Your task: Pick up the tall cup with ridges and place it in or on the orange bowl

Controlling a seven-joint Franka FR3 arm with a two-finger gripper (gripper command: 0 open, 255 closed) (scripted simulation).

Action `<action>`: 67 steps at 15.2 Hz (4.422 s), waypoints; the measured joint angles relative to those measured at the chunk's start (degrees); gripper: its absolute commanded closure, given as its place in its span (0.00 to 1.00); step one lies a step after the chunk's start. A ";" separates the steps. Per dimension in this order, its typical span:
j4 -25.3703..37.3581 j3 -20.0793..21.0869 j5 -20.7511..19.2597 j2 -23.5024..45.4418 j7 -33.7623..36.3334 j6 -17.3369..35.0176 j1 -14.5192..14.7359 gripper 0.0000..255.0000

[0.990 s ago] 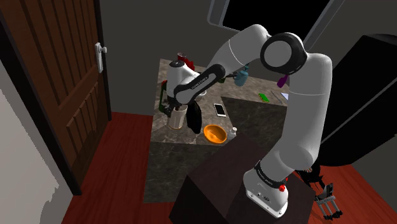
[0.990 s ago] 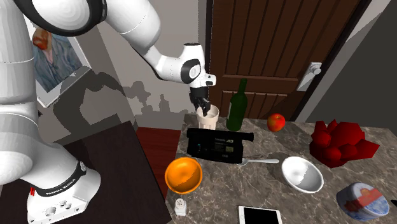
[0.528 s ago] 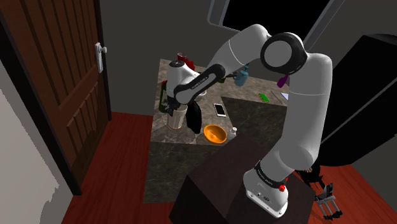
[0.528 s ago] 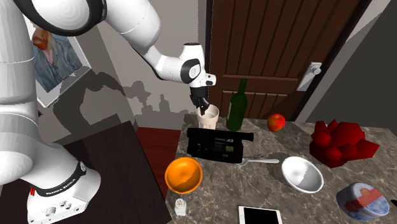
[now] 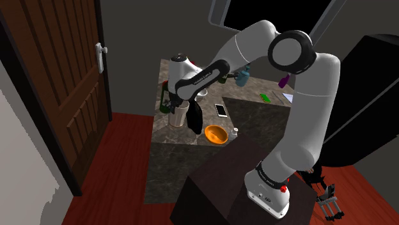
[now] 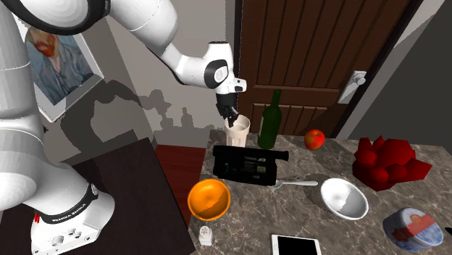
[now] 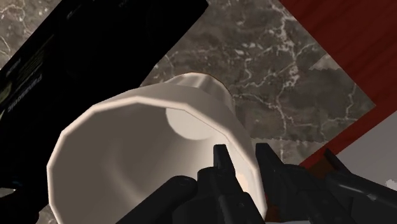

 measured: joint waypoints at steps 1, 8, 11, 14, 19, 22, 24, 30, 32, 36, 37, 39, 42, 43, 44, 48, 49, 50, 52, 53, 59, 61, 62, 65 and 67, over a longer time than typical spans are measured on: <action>-0.15 0.17 0.30 -0.80 -0.31 -0.62 -0.13 1.00; 0.04 1.03 1.98 -4.63 -1.95 -4.49 -0.62 1.00; 0.24 1.34 2.71 -6.26 -2.69 -6.27 -0.81 1.00; 0.50 1.62 3.37 -7.77 -3.32 -7.93 -0.93 1.00; -1.90 1.71 4.51 -11.97 -5.11 -9.46 -1.85 1.00; -8.28 1.42 5.47 -17.89 -6.94 -8.62 -3.02 1.00; -12.96 0.97 6.05 -21.94 -8.36 -7.70 -3.81 1.00; -25.66 -1.74 7.47 -34.27 -14.31 -6.25 -6.18 1.00; -29.25 -2.77 7.77 -38.58 -16.19 -6.67 -6.70 1.00; -35.41 -5.69 7.40 -46.67 -20.61 -7.89 -8.30 1.00; -37.15 -6.60 7.12 -49.04 -21.92 -8.34 -8.84 1.00; -40.07 -7.96 6.59 -53.14 -23.83 -9.26 -9.71 1.00; -41.50 -8.40 6.11 -53.41 -24.16 -8.02 -10.14 1.00; -41.95 -8.40 5.90 -52.87 -23.96 -7.05 -10.25 1.00; -42.27 -8.39 5.67 -52.12 -23.75 -5.99 -10.37 1.00; -43.79 -8.37 4.70 -49.72 -22.92 -2.09 -10.93 1.00; -43.93 -8.29 4.42 -48.66 -22.57 -0.91 -11.06 1.00; -44.23 -8.22 4.15 -47.89 -22.24 0.14 -11.19 1.00; -44.68 -8.08 3.53 -46.21 -21.60 2.24 -11.52 1.00; -45.03 -8.02 3.13 -45.32 -21.24 3.46 -11.74 1.00; -45.92 -7.42 0.36 -39.66 -18.71 9.92 -13.21 1.00; -46.09 -7.25 -0.90 -37.76 -17.75 11.98 -13.88 1.00; -46.12 -7.10 -1.85 -36.39 -17.00 13.33 -14.35 1.00; -46.14 -6.82 -2.65 -35.19 -16.09 14.52 -14.63 1.00; -46.13 -6.79 -2.73 -35.07 -15.99 14.64 -14.65 1.00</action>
